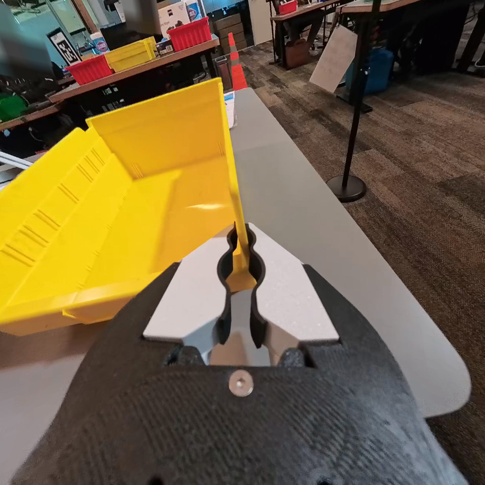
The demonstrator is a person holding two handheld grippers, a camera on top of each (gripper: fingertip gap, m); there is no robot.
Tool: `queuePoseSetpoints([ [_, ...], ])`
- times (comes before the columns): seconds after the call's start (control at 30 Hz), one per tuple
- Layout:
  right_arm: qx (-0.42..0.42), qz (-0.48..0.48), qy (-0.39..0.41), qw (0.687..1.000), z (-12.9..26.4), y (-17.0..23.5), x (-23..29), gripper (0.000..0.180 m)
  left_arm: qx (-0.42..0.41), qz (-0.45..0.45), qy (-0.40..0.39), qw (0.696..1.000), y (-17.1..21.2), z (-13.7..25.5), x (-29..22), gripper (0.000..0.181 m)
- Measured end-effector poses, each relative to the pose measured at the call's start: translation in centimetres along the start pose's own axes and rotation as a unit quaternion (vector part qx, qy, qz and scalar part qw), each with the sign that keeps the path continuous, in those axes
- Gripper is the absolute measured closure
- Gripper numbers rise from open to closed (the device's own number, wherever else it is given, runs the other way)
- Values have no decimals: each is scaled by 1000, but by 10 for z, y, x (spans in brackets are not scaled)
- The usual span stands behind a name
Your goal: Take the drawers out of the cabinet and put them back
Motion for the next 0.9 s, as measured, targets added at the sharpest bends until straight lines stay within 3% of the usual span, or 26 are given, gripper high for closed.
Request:
queuePoseSetpoints([
  [0.3,10,-25,-16,1000,-2,2,-1,175,-15,7,-24,1000,0,-2,-6,177],
  [0.53,-5,-16,-42,999,3,5,1,161,-16,52,-14,998,-4,-18,-3,166],
  [0.67,-13,12,-28,999,1,7,4,159,-1,33,-27,999,-4,-25,-4,174],
  [0.9,-13,4,-23,1000,2,10,3,172,30,52,-93,994,-7,-14,2,181],
])
Point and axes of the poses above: each gripper's, where its closed fingertips meet, z back along the fingers, y out of its underside, x = y × z across the jaws, the point moved 7 cm from there along z, back along the fingers, and after that the axes turned 4 degrees about y, right-handed, at the moved point
